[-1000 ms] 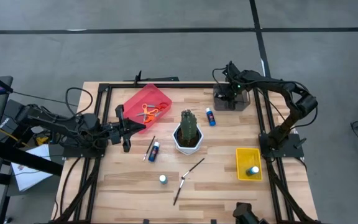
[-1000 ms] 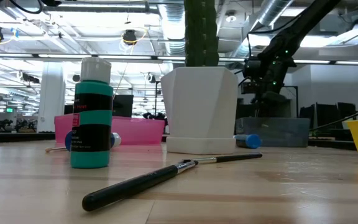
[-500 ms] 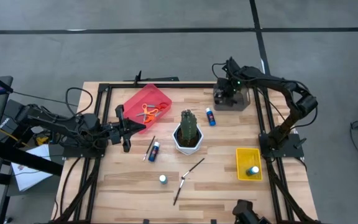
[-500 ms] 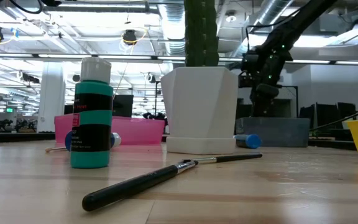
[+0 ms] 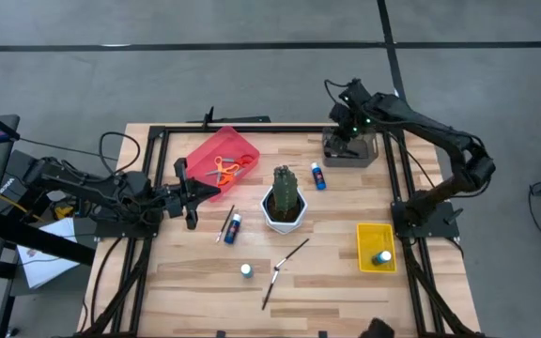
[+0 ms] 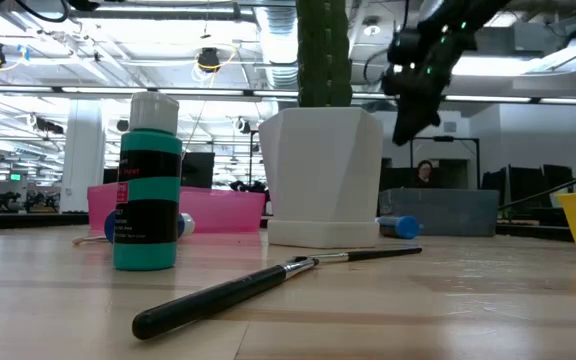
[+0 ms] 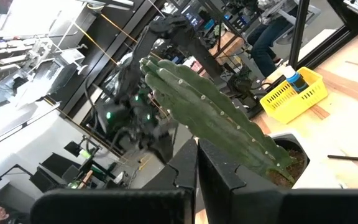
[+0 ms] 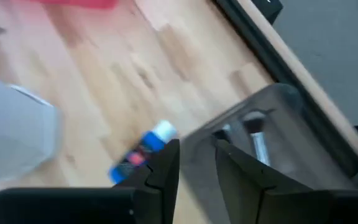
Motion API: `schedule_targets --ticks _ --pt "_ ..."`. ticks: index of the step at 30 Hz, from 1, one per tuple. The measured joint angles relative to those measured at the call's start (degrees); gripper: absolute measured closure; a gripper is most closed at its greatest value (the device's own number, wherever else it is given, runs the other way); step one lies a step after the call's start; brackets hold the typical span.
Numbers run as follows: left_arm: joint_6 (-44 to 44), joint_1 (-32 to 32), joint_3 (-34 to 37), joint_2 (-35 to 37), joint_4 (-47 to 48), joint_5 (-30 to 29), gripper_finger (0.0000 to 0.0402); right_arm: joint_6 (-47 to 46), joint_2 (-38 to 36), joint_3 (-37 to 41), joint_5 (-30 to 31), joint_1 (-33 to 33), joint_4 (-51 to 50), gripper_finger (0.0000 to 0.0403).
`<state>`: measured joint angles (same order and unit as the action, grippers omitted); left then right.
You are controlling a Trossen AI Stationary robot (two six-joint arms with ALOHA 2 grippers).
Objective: Pick & Place Paint Supplies
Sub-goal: Put the right blue paint bottle into the yellow basket
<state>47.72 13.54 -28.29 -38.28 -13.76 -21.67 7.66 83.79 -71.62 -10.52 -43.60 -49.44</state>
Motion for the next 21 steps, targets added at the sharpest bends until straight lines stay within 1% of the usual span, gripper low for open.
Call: schedule_targets --ticks 4,6,8,11,15,18,21 --pt "-0.4 0.0 0.0 0.0 0.0 -3.2 0.0395 -8.3 -5.7 3.7 0.8 5.1 1.1 0.0303" --pt "-0.4 0.0 0.0 0.0 0.0 -5.1 0.0395 -13.2 -8.7 7.1 3.8 8.6 4.4 0.0303" --pt "-0.6 0.0 0.0 0.0 0.0 -6.3 0.0395 -18.2 -11.5 11.3 8.2 12.4 8.9 0.0303" --pt "-1.3 0.0 0.0 0.0 0.0 -6.6 0.0395 -25.3 -14.4 17.6 14.4 18.3 17.2 0.0303" --pt "-1.3 0.0 0.0 0.0 -0.1 -6.6 0.0395 -34.4 -14.5 23.6 21.0 25.5 23.5 0.0303" --pt "-1.3 0.0 0.0 0.0 -0.2 -6.6 0.0395 -40.2 -11.8 24.6 23.3 29.0 23.0 0.0295" --pt "-0.9 0.0 0.0 0.0 -0.8 -6.6 0.0395 -44.4 -9.3 24.6 25.6 31.4 22.9 0.0276"
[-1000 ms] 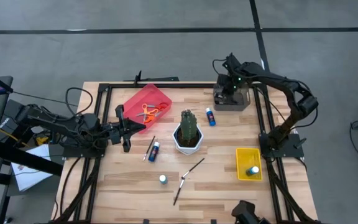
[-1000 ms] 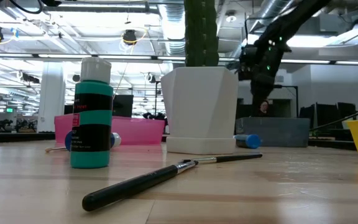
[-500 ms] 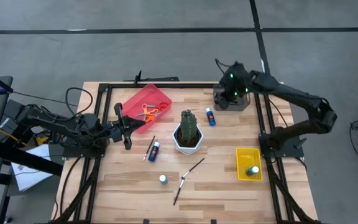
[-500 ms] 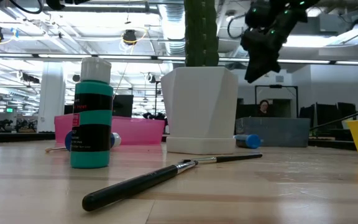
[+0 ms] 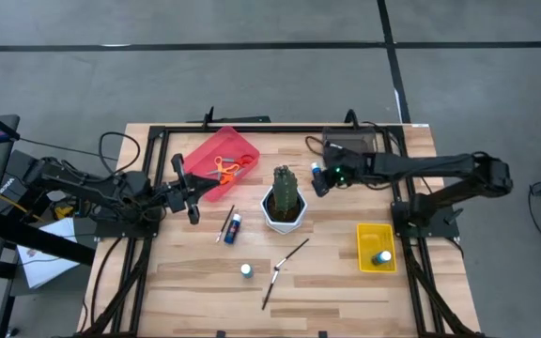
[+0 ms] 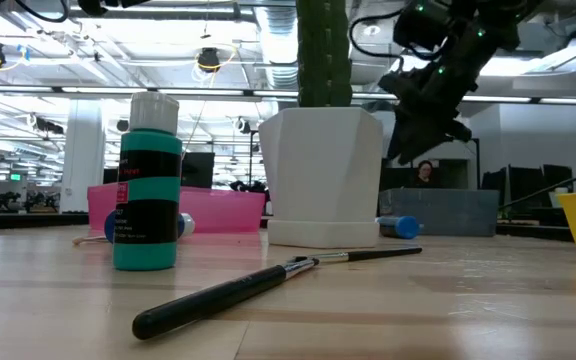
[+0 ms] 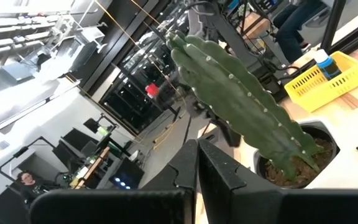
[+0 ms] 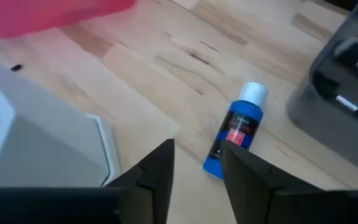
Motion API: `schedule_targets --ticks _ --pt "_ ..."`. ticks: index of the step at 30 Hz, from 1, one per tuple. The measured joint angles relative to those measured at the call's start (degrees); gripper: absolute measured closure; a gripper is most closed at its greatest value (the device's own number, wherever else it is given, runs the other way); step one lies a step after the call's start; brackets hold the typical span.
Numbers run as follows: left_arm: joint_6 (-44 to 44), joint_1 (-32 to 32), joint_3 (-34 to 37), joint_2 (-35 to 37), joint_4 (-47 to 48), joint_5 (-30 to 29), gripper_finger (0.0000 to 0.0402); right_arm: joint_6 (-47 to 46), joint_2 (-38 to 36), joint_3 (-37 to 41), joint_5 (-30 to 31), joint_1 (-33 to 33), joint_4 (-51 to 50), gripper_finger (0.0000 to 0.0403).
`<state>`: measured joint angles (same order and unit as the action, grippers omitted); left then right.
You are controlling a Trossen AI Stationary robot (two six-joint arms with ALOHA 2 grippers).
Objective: Pick & Place Paint Supplies
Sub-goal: Put the right blue paint bottle into the yellow basket
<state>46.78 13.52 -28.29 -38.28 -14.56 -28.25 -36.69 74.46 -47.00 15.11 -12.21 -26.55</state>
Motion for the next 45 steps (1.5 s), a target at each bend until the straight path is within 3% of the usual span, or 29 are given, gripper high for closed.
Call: schedule_targets --ticks 8,13,31,40,45 --pt "0.8 0.0 0.0 0.0 -0.1 0.0 0.0395 -10.4 5.8 0.0 4.0 3.4 -1.7 0.0198" --pt "0.9 0.0 0.0 0.0 -0.1 0.0 0.0395 -14.1 8.6 0.0 9.7 4.9 -1.8 0.0170" --pt "1.0 0.0 0.0 0.0 0.0 0.0 0.0395 -17.4 23.5 -0.1 12.5 4.8 1.8 0.0168" --pt "0.9 0.0 0.0 0.0 0.0 0.0 0.0395 -17.5 24.6 -0.1 14.2 4.4 2.6 0.0169" --pt "1.0 0.0 0.0 0.0 0.0 0.0 0.0395 -16.9 24.2 0.0 14.7 4.3 1.6 0.0198"
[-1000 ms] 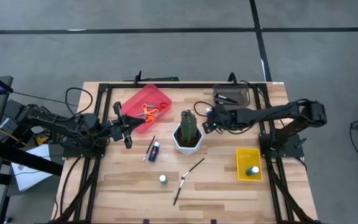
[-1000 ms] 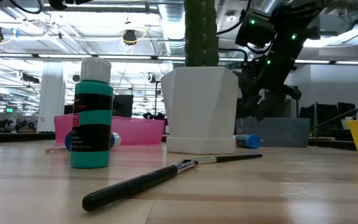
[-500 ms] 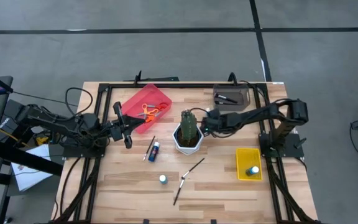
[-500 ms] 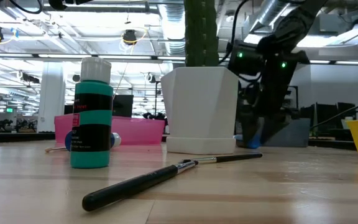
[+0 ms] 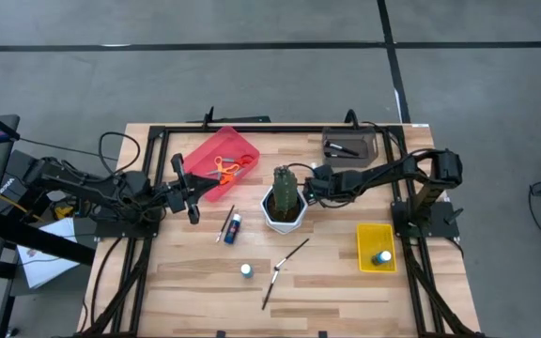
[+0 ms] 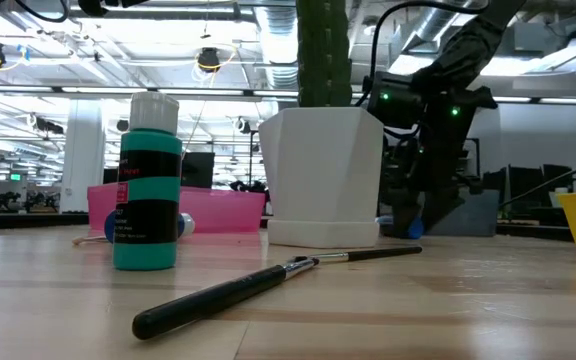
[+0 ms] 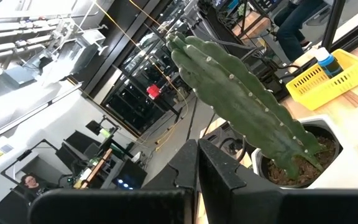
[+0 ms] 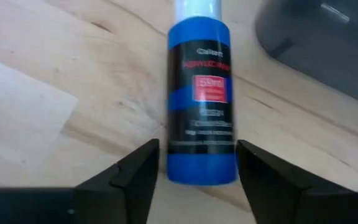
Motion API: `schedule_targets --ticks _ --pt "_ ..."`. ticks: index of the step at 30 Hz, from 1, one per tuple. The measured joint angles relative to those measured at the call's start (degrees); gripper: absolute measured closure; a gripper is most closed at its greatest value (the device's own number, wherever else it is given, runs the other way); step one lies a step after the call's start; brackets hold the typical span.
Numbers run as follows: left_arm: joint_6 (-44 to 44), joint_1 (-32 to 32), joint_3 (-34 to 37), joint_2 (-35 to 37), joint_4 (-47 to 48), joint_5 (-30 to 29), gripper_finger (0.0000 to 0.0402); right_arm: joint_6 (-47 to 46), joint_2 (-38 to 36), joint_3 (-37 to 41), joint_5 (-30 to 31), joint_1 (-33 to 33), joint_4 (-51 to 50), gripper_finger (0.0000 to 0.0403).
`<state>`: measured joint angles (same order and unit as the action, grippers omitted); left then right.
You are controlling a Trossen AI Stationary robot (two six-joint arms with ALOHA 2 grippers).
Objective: Pick & Place Paint Supplies
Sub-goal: Put the right blue paint bottle into the yellow basket
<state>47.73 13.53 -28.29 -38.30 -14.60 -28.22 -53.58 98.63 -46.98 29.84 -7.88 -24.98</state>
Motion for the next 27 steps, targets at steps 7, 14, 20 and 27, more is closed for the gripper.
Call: schedule_targets --ticks 7,14,20,27 --pt "0.0 0.0 0.0 0.0 0.0 0.0 0.0395 1.7 0.0 0.0 0.5 0.9 -0.3 0.0278" --pt "0.0 0.0 0.0 0.0 0.0 0.0 0.0395 2.4 -0.7 0.0 0.2 2.4 -3.1 0.0278" --pt "0.0 0.0 0.0 0.0 0.0 0.0 0.0395 0.2 -5.8 0.0 0.1 4.4 -10.7 0.0276" --pt "0.0 0.0 0.0 0.0 0.0 0.0 0.0395 0.8 -16.2 0.0 0.3 10.1 -15.4 0.0282"
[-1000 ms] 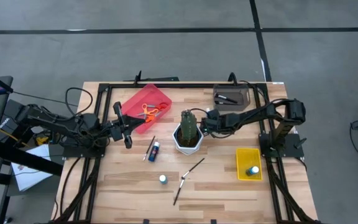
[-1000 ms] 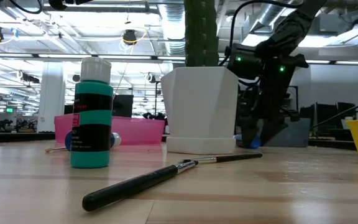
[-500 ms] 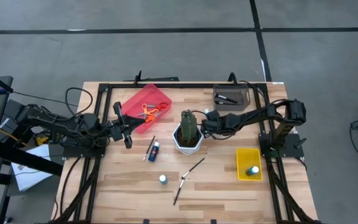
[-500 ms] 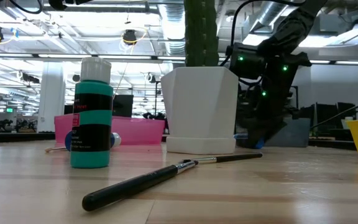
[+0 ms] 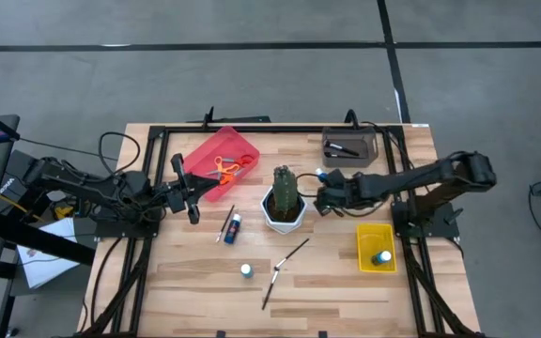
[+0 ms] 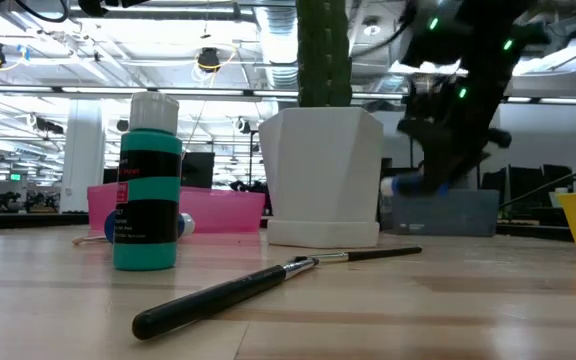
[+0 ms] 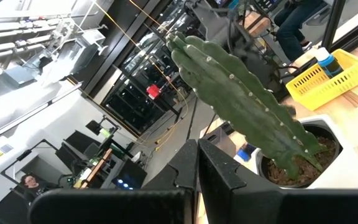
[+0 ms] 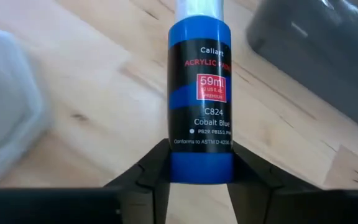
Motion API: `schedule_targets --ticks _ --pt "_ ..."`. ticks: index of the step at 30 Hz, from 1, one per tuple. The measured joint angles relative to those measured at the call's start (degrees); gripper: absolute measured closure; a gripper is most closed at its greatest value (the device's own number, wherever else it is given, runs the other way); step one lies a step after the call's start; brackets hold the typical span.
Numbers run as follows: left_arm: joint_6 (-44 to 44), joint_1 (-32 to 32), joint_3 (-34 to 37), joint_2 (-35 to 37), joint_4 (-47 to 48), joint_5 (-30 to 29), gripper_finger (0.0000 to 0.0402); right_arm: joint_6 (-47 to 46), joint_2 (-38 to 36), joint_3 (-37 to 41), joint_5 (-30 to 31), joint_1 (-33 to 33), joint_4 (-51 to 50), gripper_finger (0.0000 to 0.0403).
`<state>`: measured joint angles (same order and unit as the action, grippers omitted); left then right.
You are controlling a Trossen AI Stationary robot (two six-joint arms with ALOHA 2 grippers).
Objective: Pick & Place Paint Supplies
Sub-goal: Put the right blue paint bottle into the yellow basket
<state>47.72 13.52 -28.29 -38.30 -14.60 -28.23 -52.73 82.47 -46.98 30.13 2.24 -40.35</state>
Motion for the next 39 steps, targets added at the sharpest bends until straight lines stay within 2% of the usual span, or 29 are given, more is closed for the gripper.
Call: schedule_targets --ticks 7,16,21,23,30,35,39 --pt "0.0 0.0 0.0 0.0 0.0 0.0 0.0395 1.5 -8.1 0.0 -3.4 9.3 -0.7 0.0277" --pt "-0.2 0.0 0.0 0.0 -0.3 0.0 0.0395 -6.9 -12.2 0.0 -10.9 19.8 -1.4 0.0279" --pt "-1.4 0.0 0.0 0.0 -0.9 0.6 0.0395 -9.6 -14.2 0.0 -11.7 25.3 0.4 0.0280" --pt "-2.8 0.0 0.0 0.0 -1.3 3.2 0.0395 -8.9 -15.0 0.0 -9.8 27.7 2.9 0.0279" --pt "-9.3 1.0 0.0 -0.1 -5.4 18.7 0.0395 1.1 -15.8 0.0 2.6 35.7 17.2 0.0279" --pt "-12.0 3.9 -0.1 -2.7 -9.6 19.7 0.0393 12.4 -15.6 -0.1 11.1 40.2 27.3 0.0279" --pt "-12.0 6.0 -0.1 -7.2 -14.6 19.7 0.0370 27.2 -14.5 -0.1 17.7 41.6 39.5 0.0279"
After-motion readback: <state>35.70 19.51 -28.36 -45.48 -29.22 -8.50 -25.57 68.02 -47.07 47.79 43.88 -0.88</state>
